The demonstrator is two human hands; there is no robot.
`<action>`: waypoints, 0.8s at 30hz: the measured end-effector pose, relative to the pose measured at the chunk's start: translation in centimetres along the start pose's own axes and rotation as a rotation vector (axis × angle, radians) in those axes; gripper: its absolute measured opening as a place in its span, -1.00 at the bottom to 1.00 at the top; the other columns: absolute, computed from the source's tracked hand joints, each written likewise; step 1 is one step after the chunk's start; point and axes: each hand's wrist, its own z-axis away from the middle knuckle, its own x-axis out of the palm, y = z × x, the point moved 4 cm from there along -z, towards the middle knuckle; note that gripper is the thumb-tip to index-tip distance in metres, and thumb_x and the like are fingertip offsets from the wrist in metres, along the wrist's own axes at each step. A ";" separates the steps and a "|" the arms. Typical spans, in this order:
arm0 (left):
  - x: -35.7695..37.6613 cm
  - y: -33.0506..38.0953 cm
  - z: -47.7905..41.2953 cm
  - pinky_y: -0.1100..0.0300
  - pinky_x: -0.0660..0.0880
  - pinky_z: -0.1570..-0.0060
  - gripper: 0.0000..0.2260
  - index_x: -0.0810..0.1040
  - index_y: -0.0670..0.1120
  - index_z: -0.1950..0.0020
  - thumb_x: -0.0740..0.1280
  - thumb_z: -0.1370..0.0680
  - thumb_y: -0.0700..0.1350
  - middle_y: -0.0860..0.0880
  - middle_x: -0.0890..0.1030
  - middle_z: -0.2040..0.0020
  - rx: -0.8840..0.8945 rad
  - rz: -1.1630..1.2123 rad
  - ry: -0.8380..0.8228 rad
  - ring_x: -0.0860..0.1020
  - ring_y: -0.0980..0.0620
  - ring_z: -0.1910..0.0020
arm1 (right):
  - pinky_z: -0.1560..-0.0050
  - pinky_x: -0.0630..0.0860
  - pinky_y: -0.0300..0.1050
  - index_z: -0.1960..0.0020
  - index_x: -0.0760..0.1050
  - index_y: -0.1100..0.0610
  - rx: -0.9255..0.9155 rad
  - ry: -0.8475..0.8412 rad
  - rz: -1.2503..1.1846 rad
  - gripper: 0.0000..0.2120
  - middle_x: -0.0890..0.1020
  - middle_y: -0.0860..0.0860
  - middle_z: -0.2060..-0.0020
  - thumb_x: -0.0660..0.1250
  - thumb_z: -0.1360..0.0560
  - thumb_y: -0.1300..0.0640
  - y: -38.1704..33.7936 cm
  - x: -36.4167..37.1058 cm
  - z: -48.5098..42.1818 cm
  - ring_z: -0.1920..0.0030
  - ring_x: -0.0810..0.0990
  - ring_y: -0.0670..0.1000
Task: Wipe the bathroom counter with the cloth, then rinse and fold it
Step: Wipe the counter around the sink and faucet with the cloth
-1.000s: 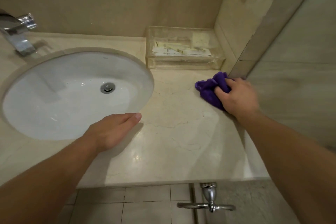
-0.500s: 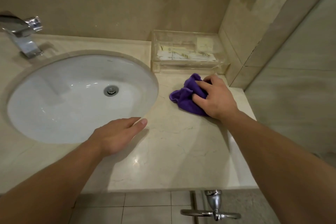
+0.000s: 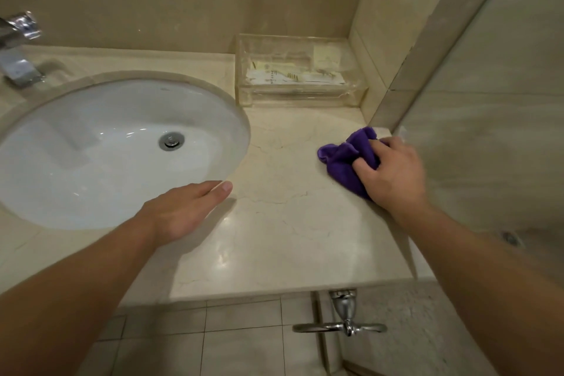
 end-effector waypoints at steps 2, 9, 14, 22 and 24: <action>0.1 -0.4 -0.2 0.05 0.11 -0.46 -0.35 0.29 0.31 -0.48 -0.10 -0.47 0.50 0.24 0.29 -0.52 0.008 0.001 0.004 0.23 0.09 -0.52 | -0.12 0.43 0.04 -0.10 0.62 0.00 0.001 0.013 0.011 -0.67 0.60 0.09 -0.05 0.23 -0.49 -0.12 -0.7 -0.6 3.1 -0.08 0.50 0.16; 0.2 -0.6 -0.5 0.07 0.08 -0.46 -0.28 0.31 0.31 -0.47 -0.08 -0.41 0.58 0.28 0.30 -0.50 0.008 0.059 0.018 0.22 0.11 -0.52 | -0.09 0.43 0.07 -0.11 0.65 0.02 0.090 0.086 0.016 -0.60 0.64 0.09 0.00 0.22 -0.42 -0.14 -3.4 -1.5 14.5 -0.03 0.54 0.16; 0.1 -0.6 -0.4 0.04 0.12 -0.46 -0.36 0.31 0.31 -0.47 -0.08 -0.48 0.52 0.23 0.30 -0.52 0.000 0.045 0.013 0.25 0.07 -0.52 | -0.16 0.45 0.15 -0.11 0.64 -0.08 0.012 0.035 -0.034 -0.62 0.62 0.07 0.03 0.30 -0.36 -0.16 -10.9 0.8 16.2 -0.01 0.54 0.17; -0.6 0.0 0.4 0.20 0.35 -0.15 -0.68 0.49 0.17 -0.17 0.02 -0.65 0.25 0.14 0.50 -0.18 0.131 0.152 -0.003 0.46 0.07 -0.12 | -0.25 0.42 0.15 -0.12 0.64 -0.12 -0.219 -0.095 -0.084 -0.59 0.64 0.00 -0.02 0.27 -0.36 -0.22 -18.1 3.2 15.6 -0.06 0.56 0.13; -2.2 -1.5 1.4 0.22 0.34 -0.16 -0.60 0.52 0.06 -0.23 0.03 -0.65 0.24 0.10 0.52 -0.23 0.219 0.084 0.080 0.44 0.09 -0.18 | -0.20 0.42 0.11 -0.13 0.64 -0.10 -0.250 -0.088 -0.075 -0.57 0.64 0.01 -0.02 0.28 -0.34 -0.21 -16.4 2.7 14.8 -0.05 0.57 0.14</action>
